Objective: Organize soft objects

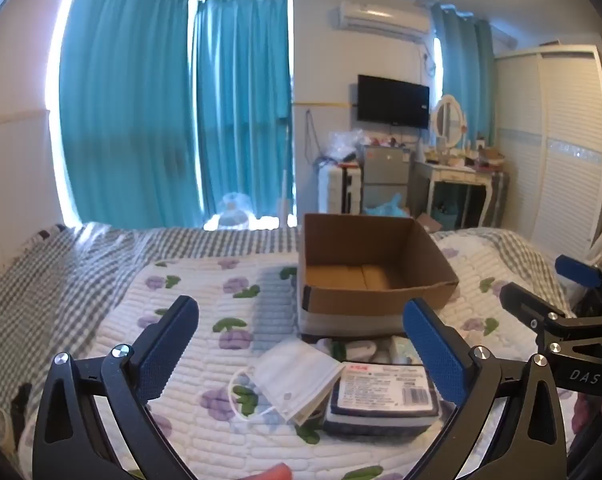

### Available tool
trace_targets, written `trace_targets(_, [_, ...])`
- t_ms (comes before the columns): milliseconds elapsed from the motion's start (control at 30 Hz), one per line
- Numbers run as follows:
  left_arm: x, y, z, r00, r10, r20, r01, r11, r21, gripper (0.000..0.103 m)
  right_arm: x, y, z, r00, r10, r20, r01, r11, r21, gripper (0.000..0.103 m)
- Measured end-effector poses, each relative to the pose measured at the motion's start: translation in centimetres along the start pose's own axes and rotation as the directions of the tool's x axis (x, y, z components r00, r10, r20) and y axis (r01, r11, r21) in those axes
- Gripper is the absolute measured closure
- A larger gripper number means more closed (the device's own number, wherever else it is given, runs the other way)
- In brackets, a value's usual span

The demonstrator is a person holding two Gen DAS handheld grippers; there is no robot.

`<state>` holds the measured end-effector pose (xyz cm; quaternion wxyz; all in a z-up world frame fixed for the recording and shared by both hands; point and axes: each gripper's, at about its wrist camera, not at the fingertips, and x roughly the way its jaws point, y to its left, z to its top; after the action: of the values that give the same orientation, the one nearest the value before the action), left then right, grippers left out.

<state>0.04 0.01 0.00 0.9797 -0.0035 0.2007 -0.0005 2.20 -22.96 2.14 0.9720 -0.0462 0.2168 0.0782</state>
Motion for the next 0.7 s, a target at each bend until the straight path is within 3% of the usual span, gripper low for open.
trace_targets(700, [0.04,0.27,-0.41,1.0,0.0,0.005,-0.001,1.0,0.011,0.0,0.17,0.05,-0.12,1.0,0.002,-0.014,-0.001,1.0,0.002,0.0])
